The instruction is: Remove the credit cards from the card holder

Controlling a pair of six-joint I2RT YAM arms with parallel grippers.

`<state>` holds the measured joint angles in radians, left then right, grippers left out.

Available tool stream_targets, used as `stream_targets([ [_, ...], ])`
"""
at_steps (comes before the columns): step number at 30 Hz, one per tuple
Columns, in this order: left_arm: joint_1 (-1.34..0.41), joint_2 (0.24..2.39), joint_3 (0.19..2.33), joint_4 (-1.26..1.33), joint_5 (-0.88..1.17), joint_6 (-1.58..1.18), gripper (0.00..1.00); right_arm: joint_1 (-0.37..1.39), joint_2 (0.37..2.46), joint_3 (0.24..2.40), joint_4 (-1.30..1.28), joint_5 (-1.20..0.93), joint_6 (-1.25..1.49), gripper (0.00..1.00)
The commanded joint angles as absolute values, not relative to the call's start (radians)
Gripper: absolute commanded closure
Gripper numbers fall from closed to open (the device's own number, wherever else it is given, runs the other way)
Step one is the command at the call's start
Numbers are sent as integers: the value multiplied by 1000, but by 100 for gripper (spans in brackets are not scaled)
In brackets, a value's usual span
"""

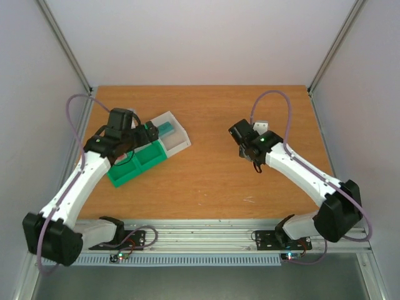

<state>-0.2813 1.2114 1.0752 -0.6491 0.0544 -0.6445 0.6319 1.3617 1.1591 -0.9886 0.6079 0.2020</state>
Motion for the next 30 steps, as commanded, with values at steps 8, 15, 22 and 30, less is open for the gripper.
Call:
stream_targets([
  [8,-283,757,917,-811,285,-338,1,432,1613,1148,-860,577,160,35],
  [15,-284,644,843,-832,210,-317,1,348,1771,1170,-812,553,154,44],
  [22,-283,650,842,-818,237,-304,1,319,1870,1207,-796,517,155,45],
  [30,-283,643,836,-817,247,-304,1,318,1902,1248,-804,494,152,42],
])
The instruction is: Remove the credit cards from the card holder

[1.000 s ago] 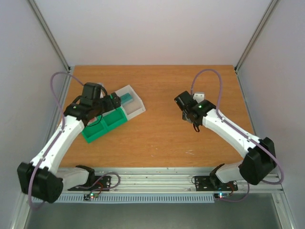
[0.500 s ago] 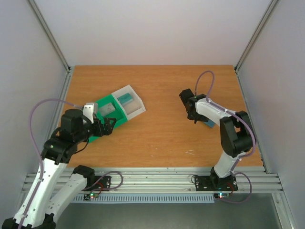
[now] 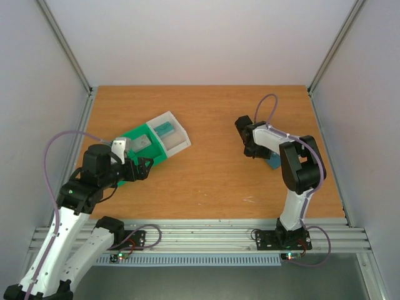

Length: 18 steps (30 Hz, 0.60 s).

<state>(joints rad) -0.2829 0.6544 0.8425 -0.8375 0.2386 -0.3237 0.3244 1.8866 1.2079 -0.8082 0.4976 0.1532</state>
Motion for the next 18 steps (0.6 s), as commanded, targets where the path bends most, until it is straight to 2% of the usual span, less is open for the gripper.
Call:
stream_targets([
  [1,-283,638,834,-815,246,-304,1,318,1909,1262,-817,501,153,42],
  [11,-284,604,827,-819,211,-314,1,266,1974,1271,-816,470,151,41],
  [13,-283,601,827,-819,207,-314,1,263,1978,1268,-815,474,148,45],
  [18,-282,595,824,-817,208,-314,1,264,1951,1255,-811,458,136,62],
])
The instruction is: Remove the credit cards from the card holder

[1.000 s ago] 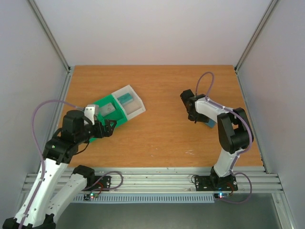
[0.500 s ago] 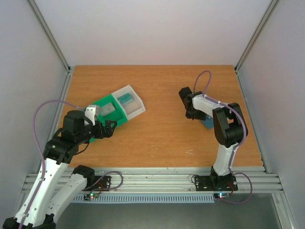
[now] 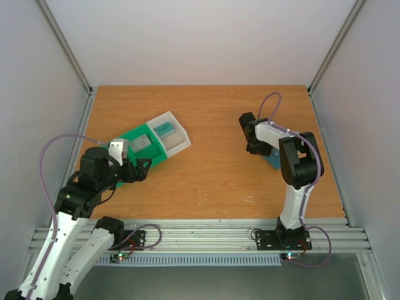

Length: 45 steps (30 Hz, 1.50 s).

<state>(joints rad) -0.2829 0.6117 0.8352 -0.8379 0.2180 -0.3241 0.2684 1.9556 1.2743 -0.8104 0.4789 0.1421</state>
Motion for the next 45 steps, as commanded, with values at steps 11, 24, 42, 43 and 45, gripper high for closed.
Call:
stream_targets([
  [11,-283,569,819,-815,206,-314,1,265,1814,1155,-767,302,78,99],
  [24,-283,541,809,-813,180,-319,1,356,1595,1035,-767,95,105,99],
  [42,-283,593,827,-830,176,-347,4,732,1547,944,-548,-216,427,92],
  [43,-283,591,827,-830,175,-349,4,733,1551,955,-561,-211,409,89],
  [45,-283,590,828,-830,184,-353,3,732,1550,981,-615,-164,360,82],
])
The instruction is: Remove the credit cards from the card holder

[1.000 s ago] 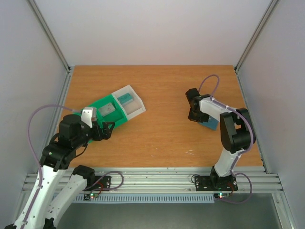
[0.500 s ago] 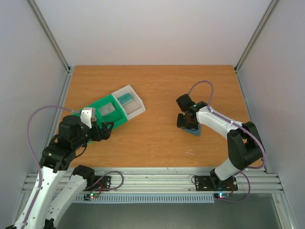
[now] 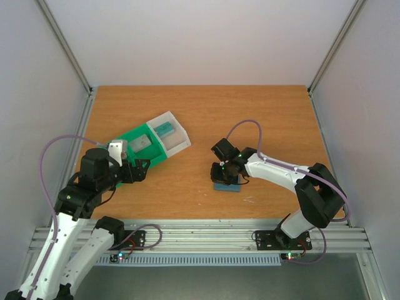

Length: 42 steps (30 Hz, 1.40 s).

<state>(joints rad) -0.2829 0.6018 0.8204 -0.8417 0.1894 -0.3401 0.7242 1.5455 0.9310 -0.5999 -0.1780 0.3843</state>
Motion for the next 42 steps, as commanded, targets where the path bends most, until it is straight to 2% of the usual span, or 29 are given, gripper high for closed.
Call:
stream_targets([
  [1,-283,592,829,-831,193,-356,3,730,1545,989,-638,-142,333,79],
  [9,-283,638,812,-815,344,-442,6,614,1498,982,-712,-44,123,64],
  [19,-285,678,733,-740,470,-557,12,470,1598,990,-642,-132,17,53],
  [31,-298,692,698,-708,518,-576,14,456,1663,974,-620,-213,-20,51],
  [42,-298,678,696,-714,507,-576,14,468,1510,808,-603,-383,97,52],
])
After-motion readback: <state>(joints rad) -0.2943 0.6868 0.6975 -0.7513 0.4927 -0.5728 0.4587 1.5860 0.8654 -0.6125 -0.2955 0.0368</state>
